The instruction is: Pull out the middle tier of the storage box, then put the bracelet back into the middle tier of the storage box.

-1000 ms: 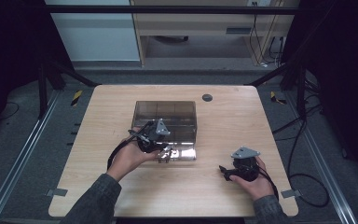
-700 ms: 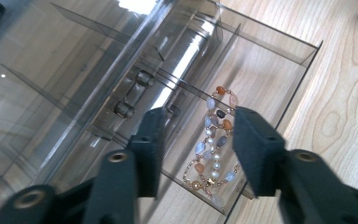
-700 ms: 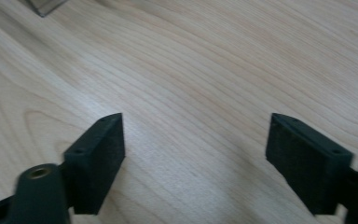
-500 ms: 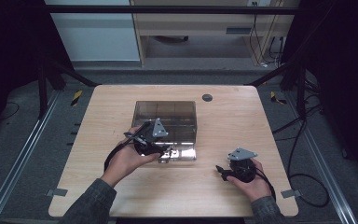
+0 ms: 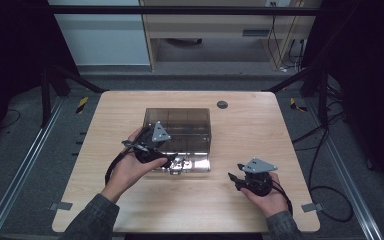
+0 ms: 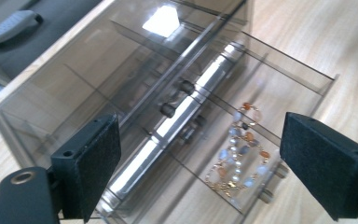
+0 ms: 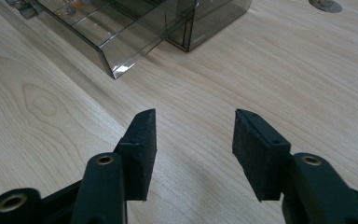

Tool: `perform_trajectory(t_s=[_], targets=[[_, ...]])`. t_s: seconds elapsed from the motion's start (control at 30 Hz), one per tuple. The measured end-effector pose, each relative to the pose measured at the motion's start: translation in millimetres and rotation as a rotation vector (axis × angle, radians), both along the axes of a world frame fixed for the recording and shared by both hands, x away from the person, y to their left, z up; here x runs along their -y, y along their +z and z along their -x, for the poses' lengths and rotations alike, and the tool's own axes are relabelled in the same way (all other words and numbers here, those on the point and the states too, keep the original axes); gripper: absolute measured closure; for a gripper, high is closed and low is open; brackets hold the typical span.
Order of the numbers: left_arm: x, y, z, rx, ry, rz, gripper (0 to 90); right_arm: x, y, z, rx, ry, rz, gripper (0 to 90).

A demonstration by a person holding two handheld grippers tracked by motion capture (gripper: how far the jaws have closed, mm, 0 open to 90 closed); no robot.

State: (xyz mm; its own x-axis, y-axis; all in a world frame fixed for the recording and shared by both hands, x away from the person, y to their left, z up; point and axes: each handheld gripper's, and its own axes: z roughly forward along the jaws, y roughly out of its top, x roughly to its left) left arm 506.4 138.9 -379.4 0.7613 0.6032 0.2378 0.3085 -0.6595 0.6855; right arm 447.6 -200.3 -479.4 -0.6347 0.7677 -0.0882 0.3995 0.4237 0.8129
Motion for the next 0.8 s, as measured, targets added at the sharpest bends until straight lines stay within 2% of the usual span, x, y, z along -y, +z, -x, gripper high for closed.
perform_trajectory(t_s=[0.23,0.3,0.43,0.47,0.57,0.63,0.73,0.8], targets=[[-7.7,3.2,0.4,0.019,0.015,0.037,9.4,-3.8,0.9,1.0,0.012,0.008,-0.005,56.2],[-9.1,4.0,0.9,0.027,0.006,0.024,7.8,-5.4,2.3,1.9,0.02,0.013,-0.008,57.6],[-10.6,1.8,-2.6,0.027,0.023,0.02,7.0,-10.0,4.2,4.5,0.024,0.022,-0.02,61.3],[-9.4,-0.1,-4.1,0.028,0.036,0.049,7.0,-11.4,4.9,5.4,0.028,0.022,-0.023,62.4],[-8.1,0.2,-12.2,0.031,0.046,0.058,7.3,-14.4,8.5,7.8,0.025,0.018,-0.045,65.6],[-6.2,0.3,-16.8,0.031,0.057,0.079,7.8,-16.1,10.6,9.9,0.031,0.01,-0.052,68.2],[-5.7,1.3,-22.3,0.035,0.075,0.137,8.8,-18.8,12.1,12.8,0.035,0.008,-0.056,72.6],[-5.2,1.1,-23.7,0.043,0.081,0.141,9.3,-21.0,12.9,14.8,0.033,0.014,-0.059,75.7]])
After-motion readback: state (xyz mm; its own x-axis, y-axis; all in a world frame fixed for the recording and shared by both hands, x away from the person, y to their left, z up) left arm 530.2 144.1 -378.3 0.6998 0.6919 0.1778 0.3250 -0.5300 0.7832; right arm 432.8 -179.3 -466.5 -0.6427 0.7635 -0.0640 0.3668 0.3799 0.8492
